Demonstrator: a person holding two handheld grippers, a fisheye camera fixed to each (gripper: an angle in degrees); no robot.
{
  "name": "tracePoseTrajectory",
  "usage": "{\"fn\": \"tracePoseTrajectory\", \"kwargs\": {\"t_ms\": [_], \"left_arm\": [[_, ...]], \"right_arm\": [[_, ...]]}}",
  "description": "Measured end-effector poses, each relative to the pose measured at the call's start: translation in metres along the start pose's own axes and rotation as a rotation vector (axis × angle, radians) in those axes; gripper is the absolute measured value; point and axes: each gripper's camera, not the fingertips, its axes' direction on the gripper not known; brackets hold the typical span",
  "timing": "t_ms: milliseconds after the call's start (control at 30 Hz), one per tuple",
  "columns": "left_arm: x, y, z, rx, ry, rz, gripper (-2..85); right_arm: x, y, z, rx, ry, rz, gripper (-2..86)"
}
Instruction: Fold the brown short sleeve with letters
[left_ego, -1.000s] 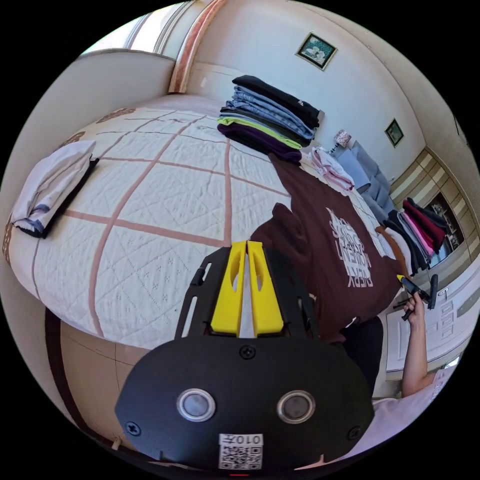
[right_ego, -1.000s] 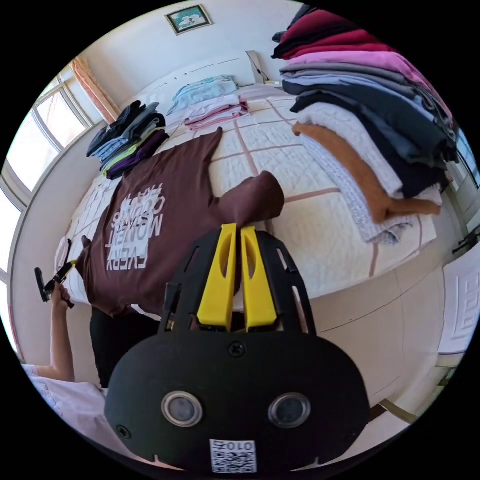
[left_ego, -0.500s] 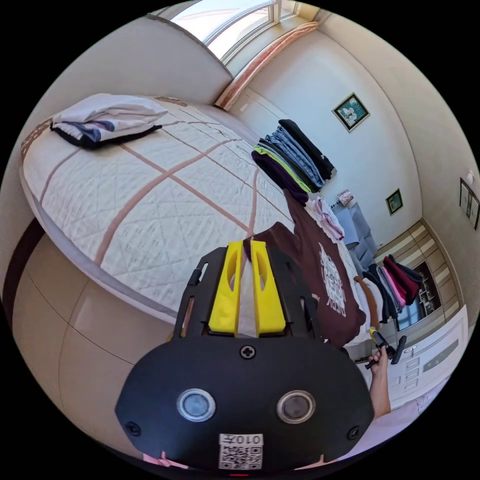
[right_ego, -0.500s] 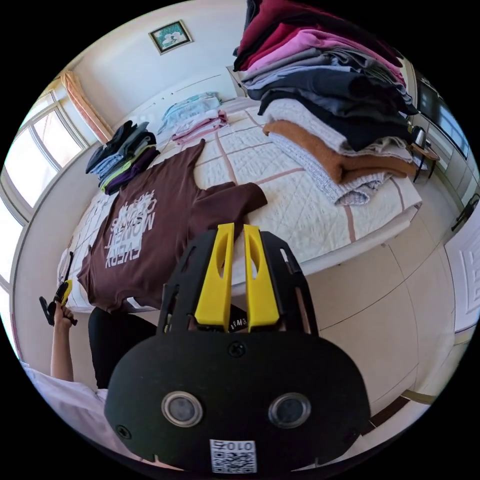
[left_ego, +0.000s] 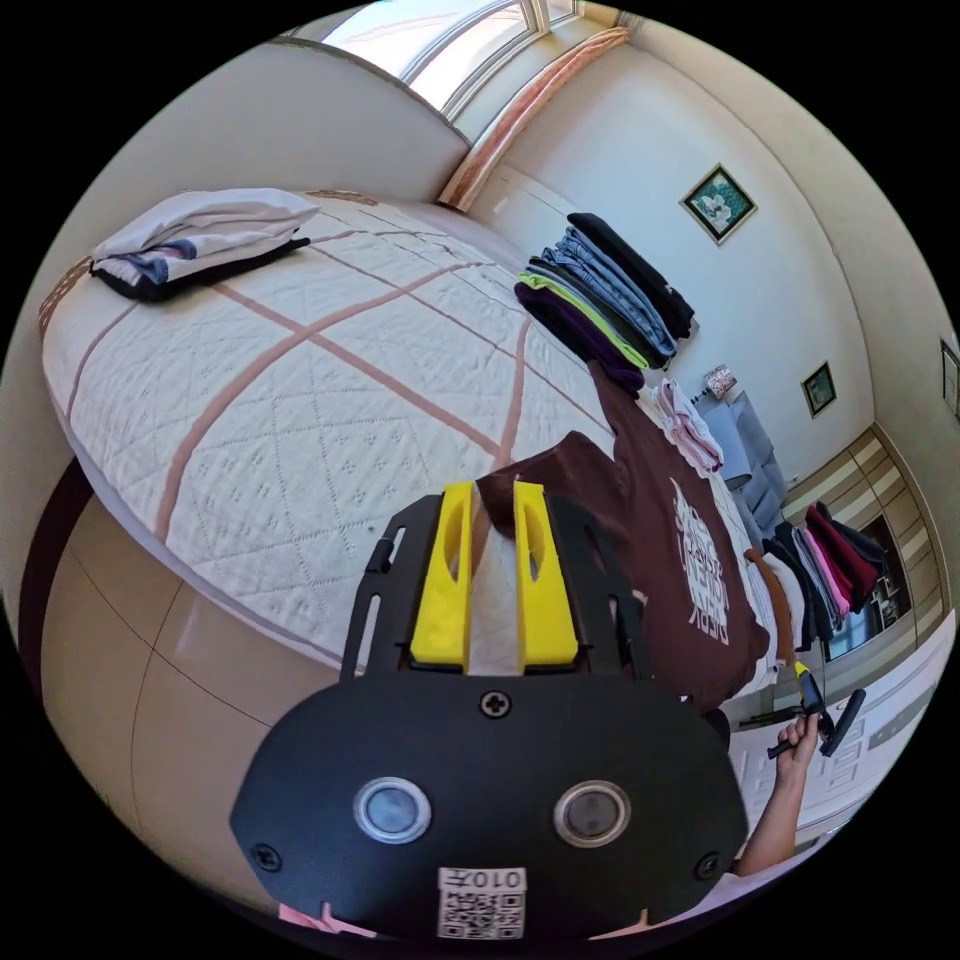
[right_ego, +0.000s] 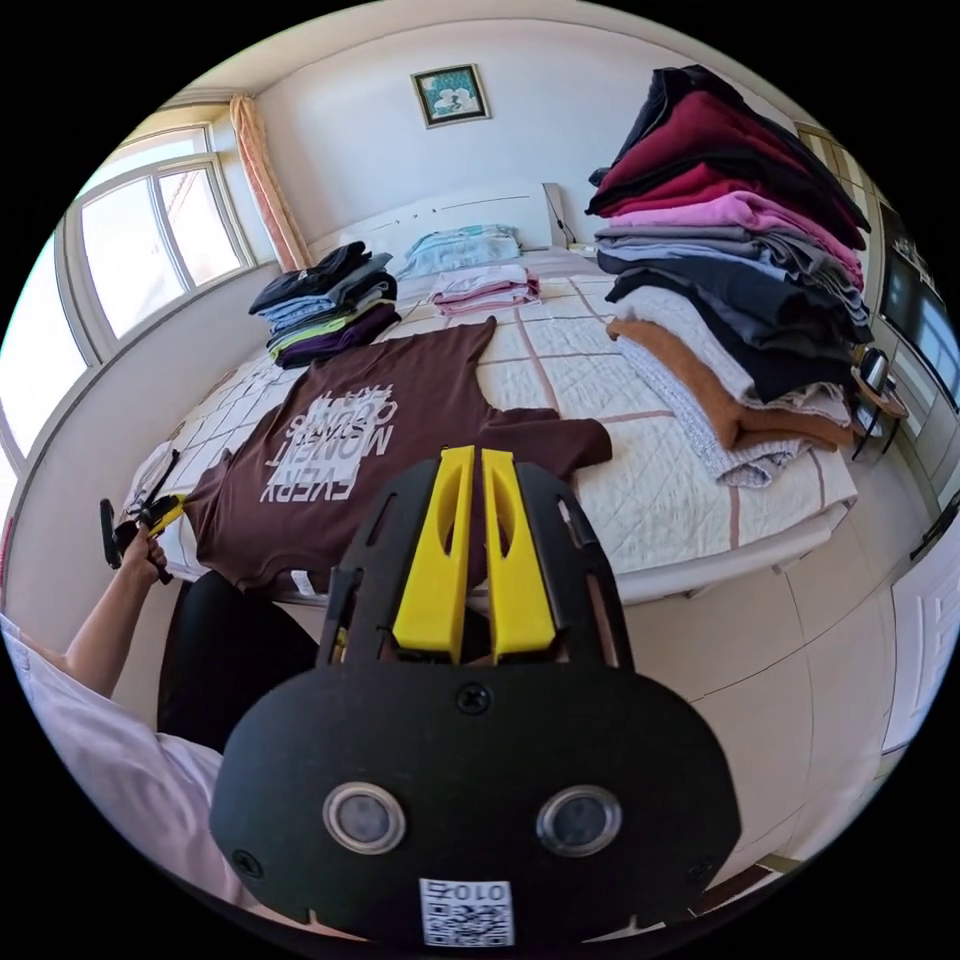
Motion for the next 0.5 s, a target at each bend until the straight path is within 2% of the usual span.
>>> {"fn": "tracePoseTrajectory", "kwargs": {"t_ms": [167,267,333,433,500], "left_arm": [[0.050,0.019,-0.014,0.069,0.154,0.072,0.5],[0.136,0.030,-0.027,0.101,0.213,0.324,0.2],[0.229,0.059,-0.021,0.047,0.204,0.649,0.2],[0.305,0.115,0.007,0.012,0.140,0.873,0.6],[0.325,0.143,0.035,-0.052,0.117,0.916,1.2]], "right_arm": [[-0.001,0.005,0.003,-0.042,0.009,-0.001,2.9],[-0.003,0.003,0.002,-0.039,-0.018,-0.007,2.8],[-0.007,-0.001,0.005,-0.040,-0.035,-0.014,2.8],[-0.018,-0.009,0.012,-0.048,-0.089,-0.030,3.1],[-0.030,-0.014,0.020,-0.061,-0.144,-0.049,3.6]]}}
